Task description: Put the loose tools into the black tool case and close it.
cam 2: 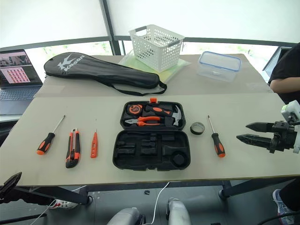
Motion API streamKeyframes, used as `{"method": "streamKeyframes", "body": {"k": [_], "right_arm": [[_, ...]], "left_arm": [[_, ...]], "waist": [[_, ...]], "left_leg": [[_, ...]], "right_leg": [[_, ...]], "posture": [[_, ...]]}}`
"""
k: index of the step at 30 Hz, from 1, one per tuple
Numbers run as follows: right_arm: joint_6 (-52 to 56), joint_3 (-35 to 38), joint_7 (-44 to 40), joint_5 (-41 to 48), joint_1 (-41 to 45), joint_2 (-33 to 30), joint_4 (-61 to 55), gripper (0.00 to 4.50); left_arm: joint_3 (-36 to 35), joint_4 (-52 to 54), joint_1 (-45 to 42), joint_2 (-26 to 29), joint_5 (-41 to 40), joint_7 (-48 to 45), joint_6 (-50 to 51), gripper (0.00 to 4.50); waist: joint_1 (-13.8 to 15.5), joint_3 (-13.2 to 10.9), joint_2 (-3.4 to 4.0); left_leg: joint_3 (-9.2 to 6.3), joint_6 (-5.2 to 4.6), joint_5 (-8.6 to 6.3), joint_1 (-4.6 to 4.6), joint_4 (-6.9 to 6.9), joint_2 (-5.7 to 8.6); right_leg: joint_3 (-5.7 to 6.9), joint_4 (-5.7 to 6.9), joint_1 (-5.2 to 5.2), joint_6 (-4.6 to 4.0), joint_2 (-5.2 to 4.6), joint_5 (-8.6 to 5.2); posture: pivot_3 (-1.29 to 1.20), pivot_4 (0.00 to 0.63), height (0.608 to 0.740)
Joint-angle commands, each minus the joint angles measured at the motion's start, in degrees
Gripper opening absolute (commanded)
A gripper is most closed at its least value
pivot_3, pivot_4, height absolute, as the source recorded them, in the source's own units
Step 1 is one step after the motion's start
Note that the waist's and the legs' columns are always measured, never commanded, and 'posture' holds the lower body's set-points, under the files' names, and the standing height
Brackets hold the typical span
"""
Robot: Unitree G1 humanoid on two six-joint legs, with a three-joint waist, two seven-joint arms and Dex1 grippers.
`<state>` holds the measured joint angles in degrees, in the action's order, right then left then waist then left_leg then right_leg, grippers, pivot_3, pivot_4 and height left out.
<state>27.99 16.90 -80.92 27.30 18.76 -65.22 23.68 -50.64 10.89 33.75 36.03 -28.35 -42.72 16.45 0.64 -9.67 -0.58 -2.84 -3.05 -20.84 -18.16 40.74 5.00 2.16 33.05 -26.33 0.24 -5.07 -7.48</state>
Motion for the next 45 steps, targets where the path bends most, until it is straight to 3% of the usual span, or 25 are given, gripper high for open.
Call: {"method": "streamKeyframes", "body": {"k": [1, 5, 10, 15, 21, 27, 30, 38, 42, 45], "right_arm": [[-0.4, 1.3, 1.1, 0.2, 0.6, -0.1, -1.7, 4.49], [0.8, 1.8, 4.0, 1.8, 3.2, 1.3, -7.3, 4.49], [9.2, 0.5, 6.3, 8.4, 8.5, 3.1, -20.8, 4.49], [14.0, -1.3, 7.8, 15.4, 10.2, 6.4, -34.1, 4.49], [16.2, -4.4, 10.9, 21.2, 13.8, 11.4, -43.3, 4.49], [16.1, -6.6, 11.3, 23.2, 15.0, 13.3, -46.1, 4.49], [15.6, -6.8, 11.4, 22.9, 14.4, 13.7, -46.2, 4.5], [14.6, -4.6, 11.2, 21.9, 10.9, 12.5, -46.0, 4.5], [14.3, -3.4, 11.1, 21.9, 8.0, 11.4, -46.6, 4.5], [15.8, -1.8, 10.0, 23.2, 4.5, 9.5, -48.0, 4.5]], "left_arm": [[-1.4, 1.9, 0.6, 0.3, 0.7, 1.1, -0.5, 4.42], [-1.3, 7.4, -1.1, 2.8, -3.6, 3.7, 9.5, 4.42], [1.7, 9.3, -9.7, 9.3, -5.6, 8.8, 22.2, 4.42], [10.1, 4.0, -19.5, 15.2, -3.4, 10.7, 29.5, 4.42], [22.3, -7.7, -29.8, 18.6, 1.4, 9.0, 30.2, 4.42], [30.5, -19.4, -37.1, 18.4, 6.6, 7.3, 26.2, 4.42], [31.5, -23.3, -39.0, 18.0, 7.7, 7.2, 25.4, 3.73], [28.1, -25.5, -41.0, 18.9, 5.9, 4.9, 23.8, 0.99], [28.0, -22.6, -45.5, 19.7, 6.0, 4.0, 19.8, 0.89], [32.6, -10.2, -50.6, 20.2, 1.4, -6.9, 15.9, 0.89]], "waist": [[0.0, 0.0, 0.0], [-0.1, 0.0, 0.0], [0.0, -0.1, 0.14], [0.0, -0.1, 0.1], [-0.2, -0.1, 0.1], [0.0, -0.1, 0.11], [0.1, -0.1, 0.12], [-0.8, -0.1, 0.12], [-0.6, -0.1, -0.02], [0.2, -0.1, -0.11]], "left_leg": [[0.0, 0.0, 0.0, 0.0, 0.0, 0.0], [0.0, 0.01, 0.0, 0.0, 0.02, 0.0], [-0.06, 0.18, 0.1, 0.01, 0.06, 0.0], [-0.21, 0.22, 0.14, 0.01, 0.03, -0.01], [-0.18, 0.21, 0.14, -0.16, 0.02, 0.07], [-0.13, 0.17, 0.17, -0.26, -0.01, 0.1], [-0.12, 0.28, 0.18, -0.24, 0.02, 0.11], [-0.08, 0.4, 0.27, 0.03, 0.01, -0.16], [-0.09, 0.31, 0.36, -0.07, 0.03, -0.29], [-0.1, 0.32, 0.36, -0.37, 0.17, -0.29]], "right_leg": [[0.0, 0.0, 0.0, 0.0, 0.0, 0.0], [-0.02, 0.02, 0.01, 0.03, 0.0, -0.01], [-0.01, 0.11, 0.0, 0.1, 0.05, -0.04], [0.08, 0.11, -0.04, -0.34, 0.34, 0.2], [0.05, 0.11, -0.37, -0.36, 0.6, 0.22], [0.15, 0.11, -0.6, -0.45, 0.62, 0.21], [0.12, 0.16, -0.55, -0.48, 0.54, 0.21], [0.04, 0.23, -0.3, -0.71, 0.48, 0.37], [0.08, 0.24, -0.39, -0.82, 0.61, 0.44], [0.14, 0.21, -0.58, -0.86, 0.6, 0.48]], "posture": [[0.0, 0.15, 0.74], [0.0, 0.15, 0.74], [0.0, 0.15, 0.74], [0.0, 0.15, 0.74], [0.0, 0.15, 0.74], [0.0, 0.15, 0.74], [0.0, 0.15, 0.74], [0.0, 0.15, 0.74], [0.0, 0.15, 0.74], [0.0, 0.15, 0.74]]}}
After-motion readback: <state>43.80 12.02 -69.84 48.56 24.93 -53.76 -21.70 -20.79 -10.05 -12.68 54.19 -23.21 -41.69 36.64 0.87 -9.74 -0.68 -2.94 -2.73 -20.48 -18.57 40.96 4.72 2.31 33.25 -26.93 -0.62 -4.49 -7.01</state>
